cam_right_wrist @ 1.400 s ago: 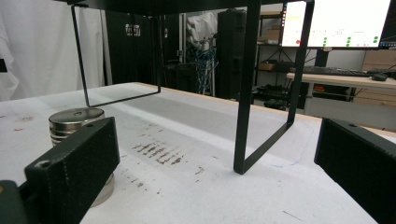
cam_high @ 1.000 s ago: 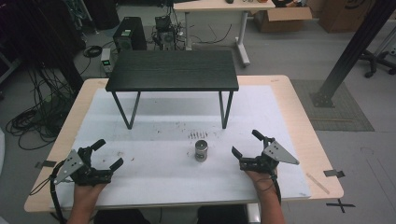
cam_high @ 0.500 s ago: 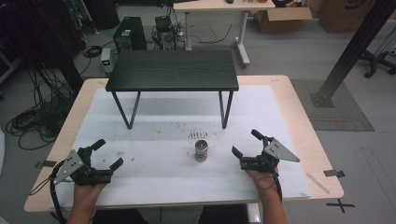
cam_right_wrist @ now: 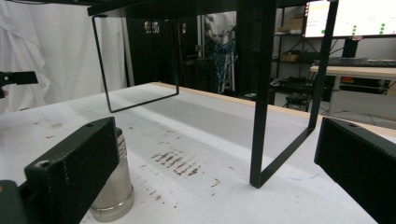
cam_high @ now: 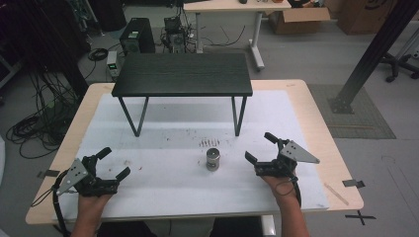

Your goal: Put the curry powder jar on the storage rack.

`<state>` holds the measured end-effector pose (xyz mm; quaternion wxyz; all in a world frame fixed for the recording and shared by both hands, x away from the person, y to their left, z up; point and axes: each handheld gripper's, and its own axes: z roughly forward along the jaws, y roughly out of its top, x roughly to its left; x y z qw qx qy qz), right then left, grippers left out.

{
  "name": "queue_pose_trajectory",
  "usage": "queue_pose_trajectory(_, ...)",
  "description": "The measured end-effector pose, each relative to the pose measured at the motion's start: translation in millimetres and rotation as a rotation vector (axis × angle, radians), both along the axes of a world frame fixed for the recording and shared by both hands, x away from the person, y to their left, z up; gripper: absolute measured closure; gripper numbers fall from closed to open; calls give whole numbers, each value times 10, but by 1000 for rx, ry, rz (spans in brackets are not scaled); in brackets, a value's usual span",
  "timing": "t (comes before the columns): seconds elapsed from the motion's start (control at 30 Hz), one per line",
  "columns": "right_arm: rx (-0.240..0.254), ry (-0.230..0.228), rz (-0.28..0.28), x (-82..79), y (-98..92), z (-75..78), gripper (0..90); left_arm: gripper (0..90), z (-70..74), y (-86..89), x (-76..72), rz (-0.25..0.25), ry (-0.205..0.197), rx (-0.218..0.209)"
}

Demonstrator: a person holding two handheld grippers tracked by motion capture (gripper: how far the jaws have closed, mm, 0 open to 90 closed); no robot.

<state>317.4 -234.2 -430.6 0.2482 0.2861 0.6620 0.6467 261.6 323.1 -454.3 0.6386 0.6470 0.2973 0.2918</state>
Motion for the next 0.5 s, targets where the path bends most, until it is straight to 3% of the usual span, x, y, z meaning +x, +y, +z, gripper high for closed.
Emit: queue_pose_trajectory(0.5,-17,0,111,20,201,191,0,2,1,-2,1,0,0,1)
